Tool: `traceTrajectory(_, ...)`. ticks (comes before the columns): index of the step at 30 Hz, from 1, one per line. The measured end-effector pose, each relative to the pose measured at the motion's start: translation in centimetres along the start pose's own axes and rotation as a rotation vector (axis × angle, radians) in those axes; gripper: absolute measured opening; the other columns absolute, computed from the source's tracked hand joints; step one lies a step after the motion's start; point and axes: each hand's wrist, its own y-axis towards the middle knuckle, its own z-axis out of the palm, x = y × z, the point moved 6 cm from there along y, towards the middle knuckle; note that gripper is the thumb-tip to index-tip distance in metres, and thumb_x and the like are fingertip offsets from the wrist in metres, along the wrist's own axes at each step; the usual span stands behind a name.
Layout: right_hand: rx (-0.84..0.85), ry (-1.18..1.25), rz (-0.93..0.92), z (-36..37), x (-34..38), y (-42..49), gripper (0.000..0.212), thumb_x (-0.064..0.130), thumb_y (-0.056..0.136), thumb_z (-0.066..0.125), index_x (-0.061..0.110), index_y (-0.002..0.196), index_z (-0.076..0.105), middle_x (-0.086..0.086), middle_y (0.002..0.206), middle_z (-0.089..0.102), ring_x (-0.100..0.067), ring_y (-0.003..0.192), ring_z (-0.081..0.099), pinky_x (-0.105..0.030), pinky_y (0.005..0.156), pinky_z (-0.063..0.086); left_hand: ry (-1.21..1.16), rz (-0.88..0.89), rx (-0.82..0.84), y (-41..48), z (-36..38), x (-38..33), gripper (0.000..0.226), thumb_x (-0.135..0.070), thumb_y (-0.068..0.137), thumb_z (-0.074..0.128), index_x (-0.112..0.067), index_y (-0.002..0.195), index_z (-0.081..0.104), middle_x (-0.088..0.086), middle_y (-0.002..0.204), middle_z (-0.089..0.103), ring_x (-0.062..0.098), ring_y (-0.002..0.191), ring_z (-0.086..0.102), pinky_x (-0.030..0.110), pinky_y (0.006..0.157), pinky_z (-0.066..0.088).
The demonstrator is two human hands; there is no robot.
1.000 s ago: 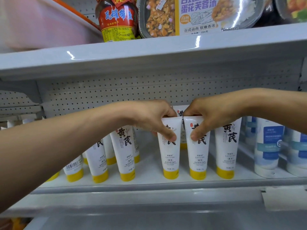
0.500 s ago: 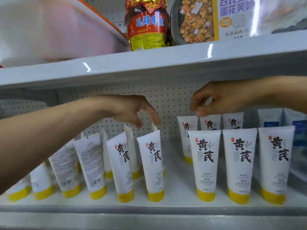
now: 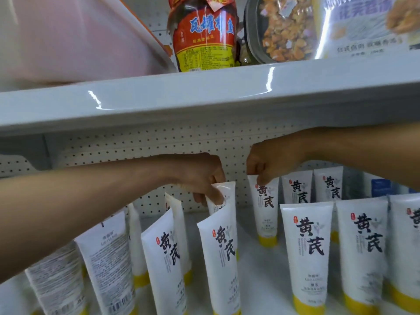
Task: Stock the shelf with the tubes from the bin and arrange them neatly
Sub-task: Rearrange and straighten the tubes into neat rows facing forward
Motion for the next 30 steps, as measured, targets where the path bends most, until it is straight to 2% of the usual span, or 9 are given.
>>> traceTrajectory(2,-0.010,0.005,-0.003,0.2,-0.1,0.4,0.027,0.022,0.089,0.064,0.000,0.104,0.069,-0.015,0.101,0.069,-0.017,0.077,0.059,-0.026,0.070,0.049,0.000,-0.018,-0.016,0.6,0.0,0.4,0.025,-0.018,0.084,0.074,-0.007,0.106,0.072,-0.002,0.093,0.075,0.015,0.078,0.074,0.032,0.073,0.062)
traceTrajectory(6,-0.041,0.001,-0.017,0.6,-0.3,0.8,0.012,0.020,0.087,0.066,0.010,0.093,0.070,0.006,0.077,0.062,-0.002,0.066,0.051,-0.018,0.061,0.043,-0.031,-0.033,-0.055,2.0,-0.1,1.0,0.027,-0.017,0.084,0.074,-0.004,0.108,0.072,0.004,0.099,0.076,0.016,0.080,0.074,0.030,0.073,0.061)
traceTrajectory(9,-0.054,0.019,-0.034,0.8,-0.5,1.1,0.005,0.019,0.086,0.068,0.015,0.083,0.066,0.006,0.072,0.062,-0.001,0.058,0.050,-0.012,0.053,0.041,-0.079,-0.029,-0.078,2.7,-0.1,1.3,0.027,-0.016,0.085,0.074,-0.004,0.109,0.072,0.005,0.099,0.076,0.016,0.080,0.074,0.026,0.071,0.061)
traceTrajectory(11,-0.065,0.045,-0.041,0.8,-0.5,1.0,0.008,0.017,0.086,0.068,0.010,0.090,0.068,-0.002,0.083,0.069,-0.003,0.063,0.054,-0.014,0.057,0.043,-0.104,-0.026,-0.080,3.0,0.0,1.3,0.027,-0.015,0.085,0.074,-0.003,0.109,0.071,0.005,0.100,0.075,0.016,0.081,0.074,0.026,0.072,0.060)
traceTrajectory(13,-0.068,0.072,-0.043,0.8,-0.6,0.9,0.015,0.016,0.087,0.067,0.005,0.098,0.070,-0.007,0.094,0.072,-0.011,0.076,0.062,-0.017,0.063,0.047,-0.116,-0.017,-0.070,3.3,0.1,1.2,0.028,-0.015,0.085,0.073,-0.003,0.110,0.071,0.006,0.102,0.075,0.017,0.085,0.074,0.027,0.074,0.061)
traceTrajectory(16,-0.072,0.086,-0.050,0.9,-0.6,0.9,0.016,0.015,0.087,0.067,0.005,0.099,0.070,-0.008,0.097,0.072,-0.020,0.089,0.066,-0.024,0.072,0.052,-0.131,0.006,-0.058,3.6,0.1,0.9,0.028,-0.014,0.085,0.073,-0.003,0.111,0.071,0.006,0.104,0.075,0.017,0.088,0.073,0.025,0.073,0.060)
traceTrajectory(23,-0.067,0.115,-0.070,0.9,-0.8,0.9,0.016,0.014,0.087,0.067,0.005,0.100,0.069,-0.011,0.098,0.072,-0.022,0.092,0.067,-0.030,0.079,0.054,-0.126,-0.001,-0.051,4.0,0.2,0.6,0.028,-0.014,0.084,0.074,-0.004,0.110,0.071,0.006,0.102,0.075,0.017,0.084,0.073,0.029,0.075,0.061)
traceTrajectory(30,-0.068,0.139,-0.055,1.0,-0.8,0.8,0.018,0.015,0.087,0.067,0.005,0.102,0.068,-0.008,0.096,0.071,-0.010,0.078,0.060,-0.019,0.067,0.048,-0.114,-0.052,-0.029,4.0,0.4,0.2,0.031,-0.016,0.086,0.072,-0.003,0.114,0.068,0.010,0.107,0.074,0.020,0.085,0.074,0.027,0.072,0.061)
